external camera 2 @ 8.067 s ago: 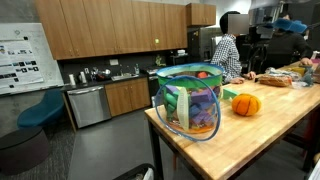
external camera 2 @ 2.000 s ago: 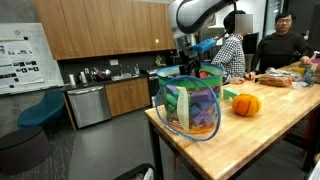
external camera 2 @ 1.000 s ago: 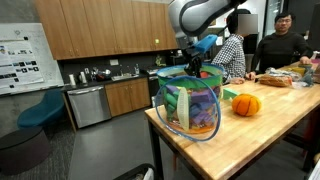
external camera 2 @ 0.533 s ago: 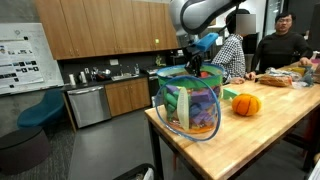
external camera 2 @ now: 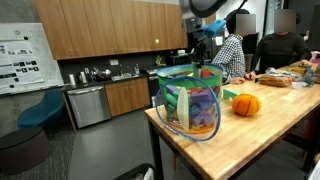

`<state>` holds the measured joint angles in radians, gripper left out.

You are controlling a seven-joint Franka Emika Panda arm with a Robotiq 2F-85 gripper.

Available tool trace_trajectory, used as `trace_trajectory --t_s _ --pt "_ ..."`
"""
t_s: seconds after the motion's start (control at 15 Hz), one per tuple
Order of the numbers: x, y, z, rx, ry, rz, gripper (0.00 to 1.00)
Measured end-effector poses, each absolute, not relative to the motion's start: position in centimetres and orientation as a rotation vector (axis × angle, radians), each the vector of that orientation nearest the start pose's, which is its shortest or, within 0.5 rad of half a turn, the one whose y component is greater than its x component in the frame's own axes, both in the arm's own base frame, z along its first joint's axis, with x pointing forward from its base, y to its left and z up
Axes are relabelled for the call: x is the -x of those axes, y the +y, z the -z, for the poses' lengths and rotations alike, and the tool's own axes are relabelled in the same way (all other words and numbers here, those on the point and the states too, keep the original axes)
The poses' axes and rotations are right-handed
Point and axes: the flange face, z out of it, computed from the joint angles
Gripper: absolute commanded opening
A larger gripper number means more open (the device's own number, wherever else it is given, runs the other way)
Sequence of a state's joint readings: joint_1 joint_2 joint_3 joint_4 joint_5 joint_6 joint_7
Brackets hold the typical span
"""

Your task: Pick up the green and orange connected blocks and put them on the table

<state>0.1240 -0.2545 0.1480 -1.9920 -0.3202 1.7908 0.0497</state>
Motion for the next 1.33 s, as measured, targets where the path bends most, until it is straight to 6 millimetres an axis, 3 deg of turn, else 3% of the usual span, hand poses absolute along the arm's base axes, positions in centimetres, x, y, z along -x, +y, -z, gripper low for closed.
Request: trace_trajectory --t_s 0.53,0.6,0.67,0.73,0.8,1.13,1.2,1.33 --pt "-44.2 6.7 -64.3 3.427 -0.523 0.344 0.07" --pt "-43.9 6.0 -64.9 3.426 -0.517 0.357 0.12" --pt "-43.6 5.4 -65.4 3.425 -0.510 0.369 0.51" --pt "-43.3 4.9 -65.8 3.424 -0.504 0.379 0.23" --pt "-43.1 4.5 -66.1 3.421 -0.498 0.385 0.23" --pt "-42.9 4.3 -66.3 3.416 -0.494 0.387 0.51" --pt "-42.9 4.3 -66.3 3.416 -0.494 0.387 0.76" --pt "-42.9 4.3 -66.2 3.416 -0.493 0.386 0.79"
